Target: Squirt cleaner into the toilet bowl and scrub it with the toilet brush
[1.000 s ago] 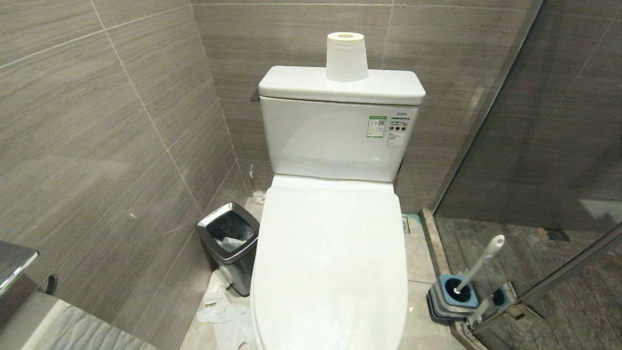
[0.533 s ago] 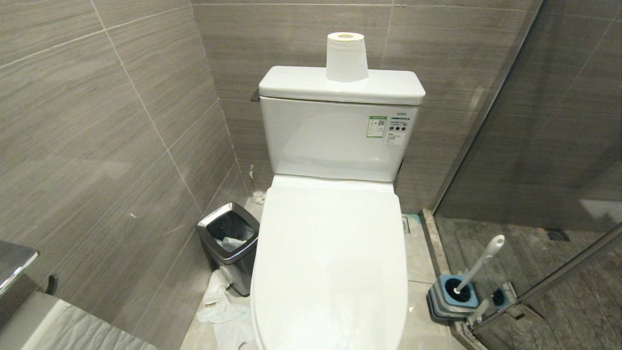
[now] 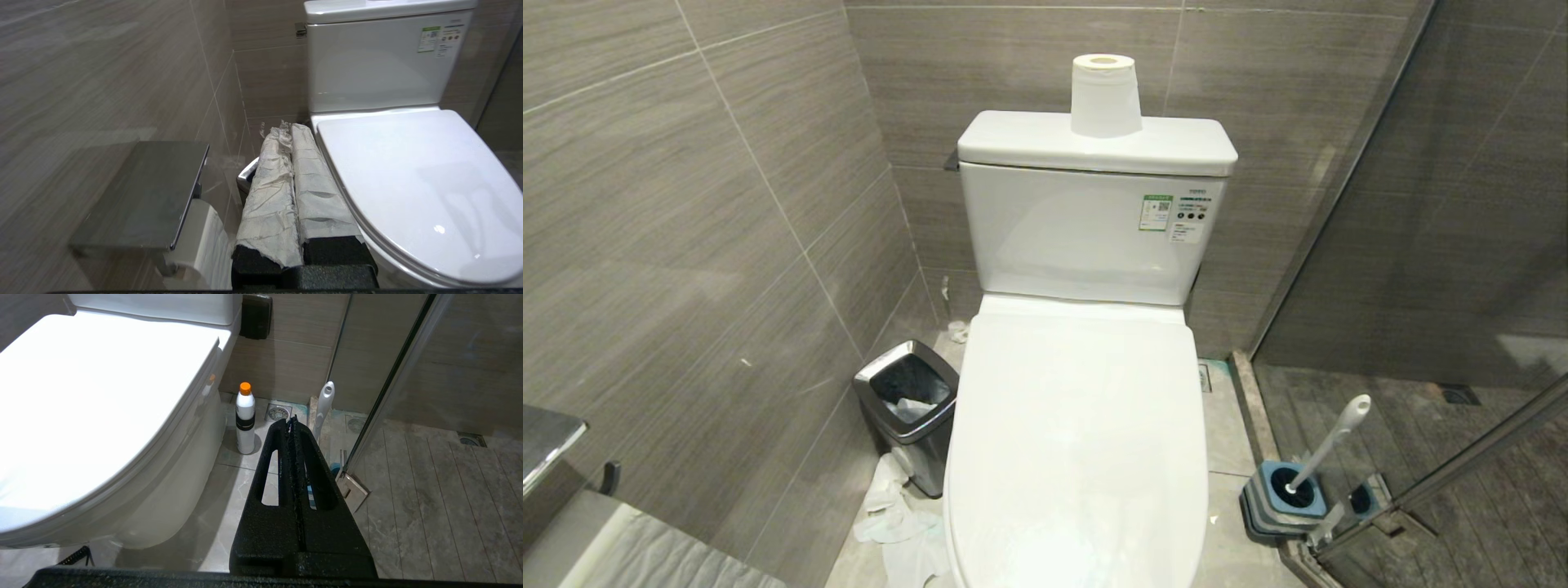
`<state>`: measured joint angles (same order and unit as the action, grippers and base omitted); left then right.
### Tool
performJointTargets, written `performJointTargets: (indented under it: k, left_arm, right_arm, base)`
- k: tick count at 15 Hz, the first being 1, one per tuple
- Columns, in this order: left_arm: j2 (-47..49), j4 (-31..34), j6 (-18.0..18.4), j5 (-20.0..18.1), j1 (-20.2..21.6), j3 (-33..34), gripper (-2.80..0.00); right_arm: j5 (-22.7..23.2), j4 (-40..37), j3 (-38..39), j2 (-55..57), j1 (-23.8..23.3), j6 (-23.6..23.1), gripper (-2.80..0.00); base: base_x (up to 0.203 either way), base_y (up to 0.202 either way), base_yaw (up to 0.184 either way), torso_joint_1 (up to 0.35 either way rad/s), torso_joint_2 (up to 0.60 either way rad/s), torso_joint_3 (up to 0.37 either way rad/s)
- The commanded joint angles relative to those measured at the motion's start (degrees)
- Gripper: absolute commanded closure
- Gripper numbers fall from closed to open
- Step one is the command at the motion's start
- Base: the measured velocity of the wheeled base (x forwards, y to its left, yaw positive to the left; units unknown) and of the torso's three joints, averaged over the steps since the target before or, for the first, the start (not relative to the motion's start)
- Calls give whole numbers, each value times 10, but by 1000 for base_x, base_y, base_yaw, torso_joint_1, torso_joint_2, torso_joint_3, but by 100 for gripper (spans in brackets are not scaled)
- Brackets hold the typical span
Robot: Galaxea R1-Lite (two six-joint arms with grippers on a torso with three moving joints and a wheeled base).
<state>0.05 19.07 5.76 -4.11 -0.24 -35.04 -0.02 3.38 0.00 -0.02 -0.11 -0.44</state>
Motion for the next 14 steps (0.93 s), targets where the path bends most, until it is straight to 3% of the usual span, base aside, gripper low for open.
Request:
performJointTargets:
  k: [1, 4, 8, 10, 14]
  left_arm:
    - [0, -117, 4, 1, 0, 96, 0]
    - [0, -249, 8, 0, 0, 229, 0]
    - [0, -333, 9, 0, 0, 339, 0]
    - [0, -311, 3, 3, 0, 352, 0]
    - [0, -208, 4, 7, 0, 351, 0]
  right_arm:
    - [0, 0, 15, 0, -1, -1, 0]
    - [0, 0, 15, 0, -1, 0, 0]
    - [0, 0, 15, 0, 0, 0, 0]
    - [0, 0, 15, 0, -1, 0, 0]
    - [0, 0, 15, 0, -1, 0, 0]
  base:
    - [0, 0, 0, 0, 0, 0]
    - [0, 0, 0, 0, 0, 0]
    - [0, 0, 0, 0, 0, 0]
    - [0, 0, 0, 0, 0, 0]
    - [0, 0, 0, 0, 0, 0]
